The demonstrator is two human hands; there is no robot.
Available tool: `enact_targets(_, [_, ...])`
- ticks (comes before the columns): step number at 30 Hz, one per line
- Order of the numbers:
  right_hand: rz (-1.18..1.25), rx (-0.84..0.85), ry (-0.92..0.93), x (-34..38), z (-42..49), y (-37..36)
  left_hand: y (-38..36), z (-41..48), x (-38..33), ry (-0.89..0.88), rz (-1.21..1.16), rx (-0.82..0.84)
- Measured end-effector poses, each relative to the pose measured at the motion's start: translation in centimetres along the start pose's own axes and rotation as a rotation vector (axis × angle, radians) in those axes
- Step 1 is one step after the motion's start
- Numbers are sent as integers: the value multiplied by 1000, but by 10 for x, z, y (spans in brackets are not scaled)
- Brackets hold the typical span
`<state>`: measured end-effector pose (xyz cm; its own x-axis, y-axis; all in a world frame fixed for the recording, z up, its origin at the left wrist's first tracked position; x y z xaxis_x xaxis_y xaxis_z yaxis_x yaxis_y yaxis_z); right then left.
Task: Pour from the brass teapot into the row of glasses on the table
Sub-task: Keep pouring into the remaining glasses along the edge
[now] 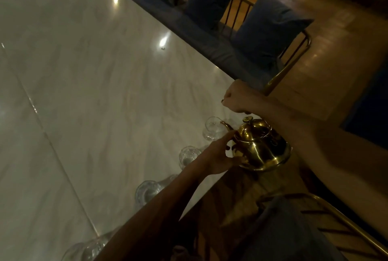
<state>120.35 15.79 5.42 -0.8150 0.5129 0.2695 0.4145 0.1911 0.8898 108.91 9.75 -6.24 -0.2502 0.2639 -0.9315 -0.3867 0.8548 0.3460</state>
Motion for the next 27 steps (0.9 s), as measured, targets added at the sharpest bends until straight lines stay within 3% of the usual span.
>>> enact_targets(14, [152,-228,7,-38,-58,33,-6,-3,-39,-37,78,107])
enact_targets(27, [27,-229,-55,-74,-21,58,-25,42,-55,-9,77,131])
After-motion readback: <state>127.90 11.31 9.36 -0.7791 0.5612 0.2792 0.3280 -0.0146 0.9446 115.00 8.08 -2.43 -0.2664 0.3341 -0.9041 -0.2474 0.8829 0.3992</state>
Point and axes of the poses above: each hand's wrist, its own z-axis towards the middle knuckle, its own y-axis out of the back of the hand, x = y × z, the point moved 5 cm from there along z, towards the middle knuckle, and after that the axes turned 4 degrees about x, right-handed, at the moved point
